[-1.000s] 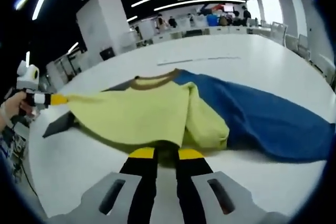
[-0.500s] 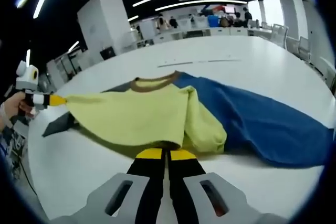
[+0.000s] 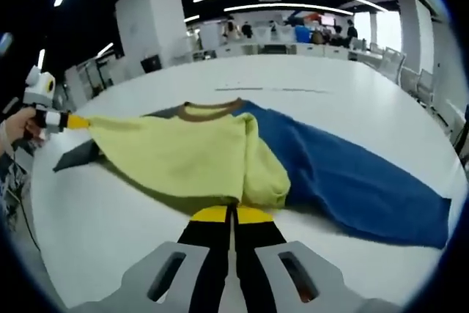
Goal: Fold the garment on the visible template until the final outline fits inside the template.
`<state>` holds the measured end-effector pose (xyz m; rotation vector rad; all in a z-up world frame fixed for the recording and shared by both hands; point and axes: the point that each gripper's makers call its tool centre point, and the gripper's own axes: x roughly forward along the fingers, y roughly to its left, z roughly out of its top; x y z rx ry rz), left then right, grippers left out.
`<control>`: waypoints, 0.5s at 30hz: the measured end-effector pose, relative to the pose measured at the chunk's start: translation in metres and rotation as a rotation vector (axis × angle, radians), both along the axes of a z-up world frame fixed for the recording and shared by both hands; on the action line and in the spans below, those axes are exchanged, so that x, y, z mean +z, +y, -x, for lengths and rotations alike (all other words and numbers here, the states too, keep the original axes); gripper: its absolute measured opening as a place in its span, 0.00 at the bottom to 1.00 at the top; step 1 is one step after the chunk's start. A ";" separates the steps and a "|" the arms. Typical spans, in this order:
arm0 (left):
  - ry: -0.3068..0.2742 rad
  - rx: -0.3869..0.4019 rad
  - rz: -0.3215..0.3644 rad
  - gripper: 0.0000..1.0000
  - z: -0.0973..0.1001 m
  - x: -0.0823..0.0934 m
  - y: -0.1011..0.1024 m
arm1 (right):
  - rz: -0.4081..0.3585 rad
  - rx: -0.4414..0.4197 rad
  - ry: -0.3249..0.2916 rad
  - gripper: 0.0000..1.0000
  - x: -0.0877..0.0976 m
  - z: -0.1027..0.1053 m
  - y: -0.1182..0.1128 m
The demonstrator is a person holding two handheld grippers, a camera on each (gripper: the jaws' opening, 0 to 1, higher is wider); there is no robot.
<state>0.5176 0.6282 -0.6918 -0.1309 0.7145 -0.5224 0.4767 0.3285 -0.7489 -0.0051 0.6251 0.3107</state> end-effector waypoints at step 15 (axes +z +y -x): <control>0.031 -0.017 0.001 0.00 0.028 -0.002 0.004 | 0.265 0.133 -0.084 0.01 0.026 0.019 -0.036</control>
